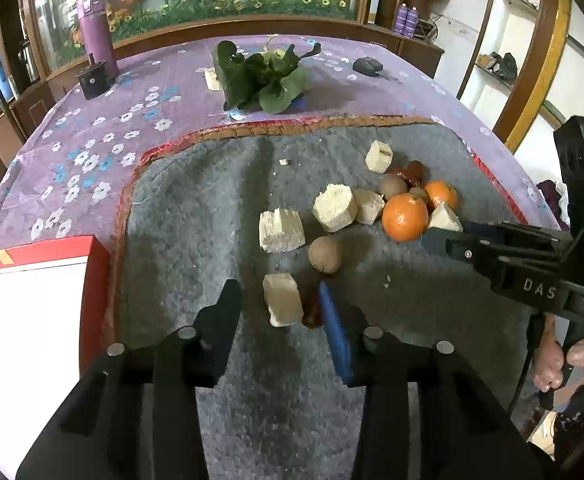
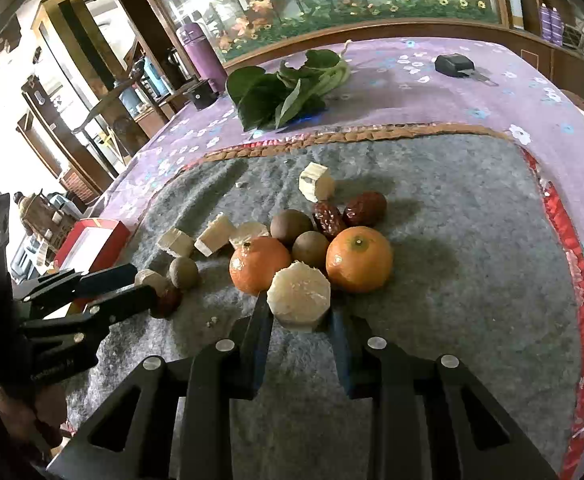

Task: Organize fruits
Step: 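Grasp a white cube with the left gripper while the right gripper grasps an octagonal yam slice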

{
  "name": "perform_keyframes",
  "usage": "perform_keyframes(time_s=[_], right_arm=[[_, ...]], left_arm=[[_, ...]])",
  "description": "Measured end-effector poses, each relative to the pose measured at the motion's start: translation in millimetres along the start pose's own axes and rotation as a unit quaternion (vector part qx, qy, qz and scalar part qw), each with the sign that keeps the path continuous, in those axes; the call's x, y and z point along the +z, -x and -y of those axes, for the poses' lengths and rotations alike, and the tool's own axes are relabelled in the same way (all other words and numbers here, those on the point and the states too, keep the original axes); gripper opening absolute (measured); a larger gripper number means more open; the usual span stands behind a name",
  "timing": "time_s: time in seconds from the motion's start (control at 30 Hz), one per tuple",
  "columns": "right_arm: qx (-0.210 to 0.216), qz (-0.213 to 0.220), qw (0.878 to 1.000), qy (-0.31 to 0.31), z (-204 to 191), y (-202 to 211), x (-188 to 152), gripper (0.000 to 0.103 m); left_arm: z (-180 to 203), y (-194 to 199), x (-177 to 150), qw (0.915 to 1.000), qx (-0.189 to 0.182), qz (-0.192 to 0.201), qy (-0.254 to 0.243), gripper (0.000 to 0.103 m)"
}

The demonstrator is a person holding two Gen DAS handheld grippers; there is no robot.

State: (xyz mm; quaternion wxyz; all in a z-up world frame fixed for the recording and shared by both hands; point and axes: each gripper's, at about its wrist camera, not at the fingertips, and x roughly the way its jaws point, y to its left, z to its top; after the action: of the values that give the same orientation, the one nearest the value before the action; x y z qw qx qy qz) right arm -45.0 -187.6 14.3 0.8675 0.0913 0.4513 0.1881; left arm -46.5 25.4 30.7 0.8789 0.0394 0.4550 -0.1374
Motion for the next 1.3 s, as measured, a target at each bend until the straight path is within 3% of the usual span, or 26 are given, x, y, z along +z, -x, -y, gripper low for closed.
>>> perform_keyframes(time_s=[0.43, 0.87, 0.97, 1.1, 1.17, 1.3], right_arm=[[0.022, 0.002, 1.0, -0.017, 7.5, -0.7, 1.5, 0.029], [0.024, 0.003, 1.0, -0.018, 8.9, -0.4, 1.3, 0.029], [0.024, 0.003, 1.0, -0.017, 8.8, -0.5, 1.2, 0.029], [0.024, 0.003, 1.0, -0.017, 8.9, -0.2, 0.8, 0.029], [0.024, 0.003, 1.0, -0.017, 8.5, -0.2, 0.9, 0.029], [0.023, 0.003, 1.0, -0.017, 8.4, -0.3, 0.9, 0.029]], left_arm=[[5.4, -11.9, -2.4, 0.9997, -0.017, -0.015, -0.01, 0.03], [-8.2, -1.2, -6.6, 0.9971, -0.074, -0.002, 0.014, 0.029], [5.0, 6.1, -17.1, 0.9935, -0.112, -0.005, -0.015, 0.029], [18.6, 9.5, -24.8, 0.9958, -0.079, -0.007, -0.046, 0.035], [14.4, 11.1, -22.4, 0.997, -0.07, -0.006, -0.034, 0.042], [1.5, 18.8, -18.2, 0.9973, -0.071, 0.006, -0.018, 0.043]])
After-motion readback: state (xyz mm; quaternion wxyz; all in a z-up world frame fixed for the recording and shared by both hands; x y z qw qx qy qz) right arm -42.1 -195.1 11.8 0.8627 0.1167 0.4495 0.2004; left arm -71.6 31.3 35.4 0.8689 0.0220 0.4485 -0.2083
